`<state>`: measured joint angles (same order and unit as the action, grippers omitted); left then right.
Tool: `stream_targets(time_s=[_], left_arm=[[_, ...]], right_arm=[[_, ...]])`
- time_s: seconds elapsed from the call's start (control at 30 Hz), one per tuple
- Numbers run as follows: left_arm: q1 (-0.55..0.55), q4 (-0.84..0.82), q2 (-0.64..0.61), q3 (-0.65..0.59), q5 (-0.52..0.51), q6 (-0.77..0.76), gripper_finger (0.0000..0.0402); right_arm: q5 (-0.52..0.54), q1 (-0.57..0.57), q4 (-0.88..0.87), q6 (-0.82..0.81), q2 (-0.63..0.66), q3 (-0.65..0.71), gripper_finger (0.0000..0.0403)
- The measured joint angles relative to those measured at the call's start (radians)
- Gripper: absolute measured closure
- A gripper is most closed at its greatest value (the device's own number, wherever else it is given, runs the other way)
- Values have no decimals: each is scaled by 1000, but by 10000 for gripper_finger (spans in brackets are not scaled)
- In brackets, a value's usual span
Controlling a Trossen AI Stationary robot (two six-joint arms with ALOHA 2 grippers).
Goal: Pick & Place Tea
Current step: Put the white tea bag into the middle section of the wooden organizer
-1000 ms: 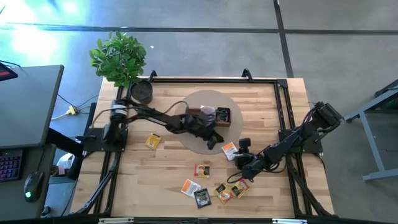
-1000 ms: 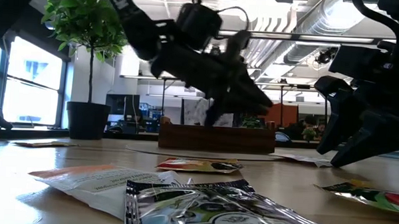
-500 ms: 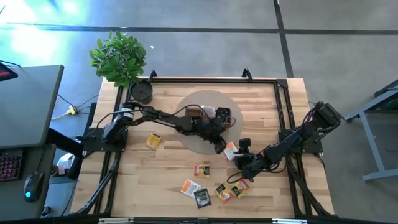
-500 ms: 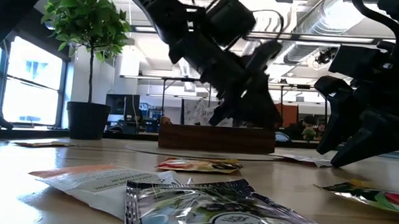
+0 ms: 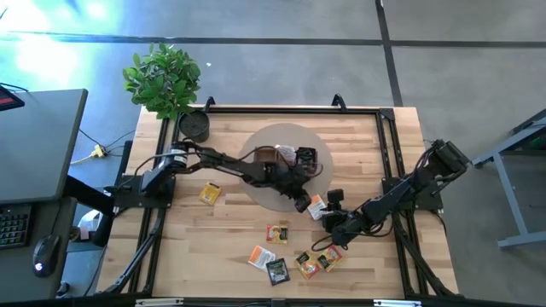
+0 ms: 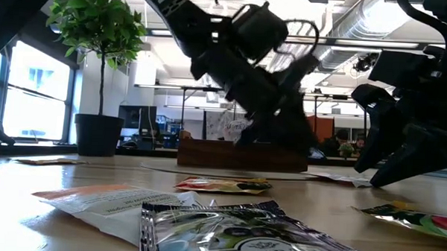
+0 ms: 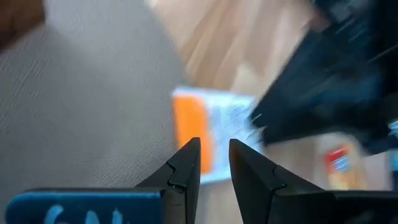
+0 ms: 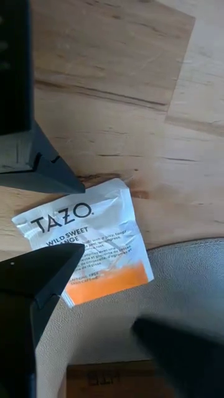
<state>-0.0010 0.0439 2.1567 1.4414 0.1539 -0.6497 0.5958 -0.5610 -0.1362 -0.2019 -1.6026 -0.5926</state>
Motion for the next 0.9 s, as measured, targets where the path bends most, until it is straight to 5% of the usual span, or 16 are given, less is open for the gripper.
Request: stream_targets(time_s=[0.9], left_arm=[[7,41,41,4,159,-34,319]], right_arm=[[-2,66,3,130,0,-1,265]])
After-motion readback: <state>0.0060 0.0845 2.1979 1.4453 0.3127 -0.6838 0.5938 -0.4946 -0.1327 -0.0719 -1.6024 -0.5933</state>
